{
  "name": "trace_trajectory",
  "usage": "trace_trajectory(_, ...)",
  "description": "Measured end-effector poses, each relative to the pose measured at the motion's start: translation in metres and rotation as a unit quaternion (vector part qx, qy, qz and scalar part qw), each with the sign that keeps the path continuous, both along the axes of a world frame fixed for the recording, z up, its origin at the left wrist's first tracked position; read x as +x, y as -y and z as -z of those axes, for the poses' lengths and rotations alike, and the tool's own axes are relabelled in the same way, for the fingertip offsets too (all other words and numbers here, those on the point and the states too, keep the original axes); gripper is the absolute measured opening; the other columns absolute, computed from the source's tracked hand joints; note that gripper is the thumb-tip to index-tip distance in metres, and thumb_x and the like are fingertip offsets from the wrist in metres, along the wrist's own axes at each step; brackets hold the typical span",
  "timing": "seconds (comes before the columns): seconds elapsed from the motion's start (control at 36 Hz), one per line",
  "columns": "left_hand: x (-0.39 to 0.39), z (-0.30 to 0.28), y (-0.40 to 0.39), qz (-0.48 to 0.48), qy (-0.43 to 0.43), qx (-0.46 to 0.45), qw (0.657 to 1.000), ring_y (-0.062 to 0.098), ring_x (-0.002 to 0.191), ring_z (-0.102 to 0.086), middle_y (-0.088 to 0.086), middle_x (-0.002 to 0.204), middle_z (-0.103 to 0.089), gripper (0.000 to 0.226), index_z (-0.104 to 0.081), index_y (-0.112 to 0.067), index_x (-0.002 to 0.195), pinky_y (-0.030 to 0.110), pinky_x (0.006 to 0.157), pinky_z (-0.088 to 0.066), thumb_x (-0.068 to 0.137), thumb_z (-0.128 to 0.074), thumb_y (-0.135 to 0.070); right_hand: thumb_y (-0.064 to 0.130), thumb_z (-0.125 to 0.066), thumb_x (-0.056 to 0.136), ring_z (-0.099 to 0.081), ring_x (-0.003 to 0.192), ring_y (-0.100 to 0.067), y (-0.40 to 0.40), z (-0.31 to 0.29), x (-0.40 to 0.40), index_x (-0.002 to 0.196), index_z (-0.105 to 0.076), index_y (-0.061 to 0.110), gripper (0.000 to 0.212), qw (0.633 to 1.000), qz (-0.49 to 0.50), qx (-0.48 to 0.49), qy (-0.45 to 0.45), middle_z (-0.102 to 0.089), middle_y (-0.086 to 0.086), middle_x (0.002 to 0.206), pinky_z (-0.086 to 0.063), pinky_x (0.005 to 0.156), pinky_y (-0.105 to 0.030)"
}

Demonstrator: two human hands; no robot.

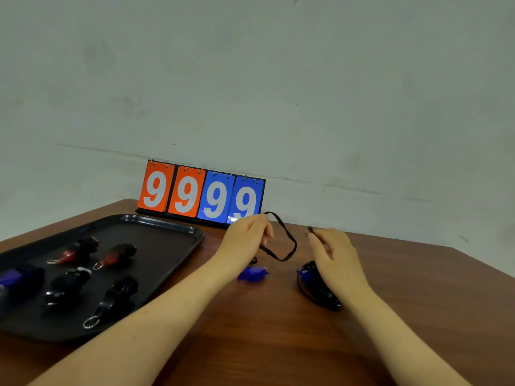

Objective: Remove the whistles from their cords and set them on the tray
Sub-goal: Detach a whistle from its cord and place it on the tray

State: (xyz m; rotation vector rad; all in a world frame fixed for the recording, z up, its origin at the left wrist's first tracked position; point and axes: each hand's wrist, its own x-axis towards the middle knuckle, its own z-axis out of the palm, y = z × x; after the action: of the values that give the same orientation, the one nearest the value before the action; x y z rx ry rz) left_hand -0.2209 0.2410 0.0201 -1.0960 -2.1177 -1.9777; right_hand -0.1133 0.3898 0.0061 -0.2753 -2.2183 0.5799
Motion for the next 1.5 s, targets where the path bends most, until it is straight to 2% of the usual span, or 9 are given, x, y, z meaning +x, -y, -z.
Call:
trace_trajectory(0.17, 0.000, 0.001, -0.002, -0.005, -0.002, -0.003, 1.000, 0.008, 0.065, -0.049, -0.004, 0.064, -0.052, 0.037, -0.056, -0.018, 0.067, 0.024, 0.066, -0.041, 0.099, -0.039, -0.021, 0.048, -0.048, 0.093, -0.052, 0.100, 0.000, 0.016, 0.004, -0.004, 0.117, -0.051, 0.035, 0.028, 0.998, -0.032, -0.037, 0.025, -0.048, 0.020, 0.108, -0.044, 0.089, -0.023)
trace_trajectory(0.44, 0.002, 0.000, -0.001, -0.008, -0.018, 0.007, 1.000, 0.007, 0.062, -0.048, -0.004, 0.063, -0.052, 0.036, -0.056, -0.017, 0.066, 0.021, 0.064, -0.040, 0.098, -0.040, -0.019, 0.048, -0.052, 0.093, -0.055, 0.072, -0.011, 0.015, 0.009, -0.005, 0.080, -0.056, 0.022, 0.028, 0.994, -0.024, -0.056, 0.090, -0.060, 0.004, 0.076, -0.047, 0.069, -0.031)
trace_trajectory(0.64, 0.006, 0.008, -0.006, 0.029, -0.053, -0.014, 0.998, 0.005, 0.063, -0.051, -0.003, 0.064, -0.054, 0.038, -0.057, -0.018, 0.066, 0.023, 0.067, -0.043, 0.100, -0.040, -0.023, 0.038, -0.058, 0.093, -0.060, 0.073, -0.008, 0.020, -0.003, 0.003, 0.115, -0.057, 0.032, 0.023, 0.987, -0.108, -0.100, 0.060, -0.065, 0.004, 0.081, -0.050, 0.071, -0.024)
trace_trajectory(0.75, 0.007, 0.010, -0.004, 0.027, -0.102, -0.029, 0.994, -0.002, 0.061, -0.050, -0.002, 0.068, -0.055, 0.037, -0.057, -0.018, 0.069, 0.016, 0.065, -0.042, 0.101, -0.039, -0.025, 0.024, -0.048, 0.099, -0.048, 0.044, -0.004, 0.022, -0.014, 0.010, 0.087, -0.064, 0.014, 0.023, 0.972, -0.146, -0.175, 0.052, -0.056, 0.003, 0.056, -0.039, 0.048, -0.016)
trace_trajectory(0.92, -0.005, 0.009, 0.007, -0.025, -0.231, -0.210, 0.950, 0.010, 0.071, -0.058, -0.003, 0.069, -0.061, 0.034, -0.058, -0.027, 0.071, 0.022, 0.070, -0.046, 0.097, -0.044, -0.044, 0.016, -0.044, 0.100, -0.043, 0.039, -0.008, -0.012, -0.026, 0.017, 0.082, -0.053, 0.010, 0.021, 0.729, -0.257, -0.605, -0.191, -0.052, 0.001, 0.055, -0.029, 0.035, -0.017)
trace_trajectory(1.08, -0.030, 0.013, 0.015, -0.105, -0.193, -0.247, 0.944, 0.013, 0.068, -0.059, 0.002, 0.067, -0.062, 0.039, -0.063, -0.013, 0.072, 0.022, 0.067, -0.046, 0.093, -0.054, -0.045, 0.015, -0.039, 0.103, -0.064, 0.066, -0.017, -0.045, -0.018, 0.021, 0.084, -0.050, 0.008, 0.023, 0.658, -0.138, -0.650, -0.355, -0.061, -0.007, 0.078, -0.047, 0.045, -0.017)
trace_trajectory(1.17, -0.036, 0.012, 0.018, -0.099, -0.084, -0.156, 0.979, 0.018, 0.067, -0.054, 0.013, 0.070, -0.058, 0.041, -0.060, -0.001, 0.075, 0.023, 0.066, -0.044, 0.093, -0.058, -0.038, 0.014, -0.038, 0.103, -0.064, 0.066, -0.020, -0.050, -0.014, 0.019, 0.088, -0.051, 0.006, 0.022, 0.691, -0.076, -0.628, -0.350, -0.061, -0.010, 0.078, -0.049, 0.046, -0.019)
trace_trajectory(1.31, -0.029, 0.000, 0.019, -0.047, 0.081, -0.001, 0.996, 0.011, 0.054, -0.033, -0.003, 0.056, -0.038, 0.028, -0.061, -0.010, 0.084, 0.025, 0.060, -0.034, 0.100, -0.046, -0.028, 0.014, -0.041, 0.098, -0.058, 0.060, -0.017, -0.055, 0.002, 0.007, 0.106, -0.059, 0.007, 0.021, 0.871, 0.079, -0.470, -0.120, -0.065, -0.005, 0.078, -0.045, 0.051, -0.028)
trace_trajectory(1.5, 0.001, -0.013, 0.012, 0.006, -0.005, 0.011, 1.000, 0.006, 0.046, -0.031, -0.005, 0.056, -0.039, 0.023, -0.066, -0.017, 0.090, 0.020, 0.044, -0.029, 0.100, -0.046, -0.025, 0.018, -0.046, 0.093, -0.033, 0.139, -0.022, -0.022, -0.001, 0.005, 0.153, -0.020, 0.017, 0.065, 0.986, 0.104, -0.110, 0.076, -0.032, -0.004, 0.154, -0.043, 0.101, -0.037)
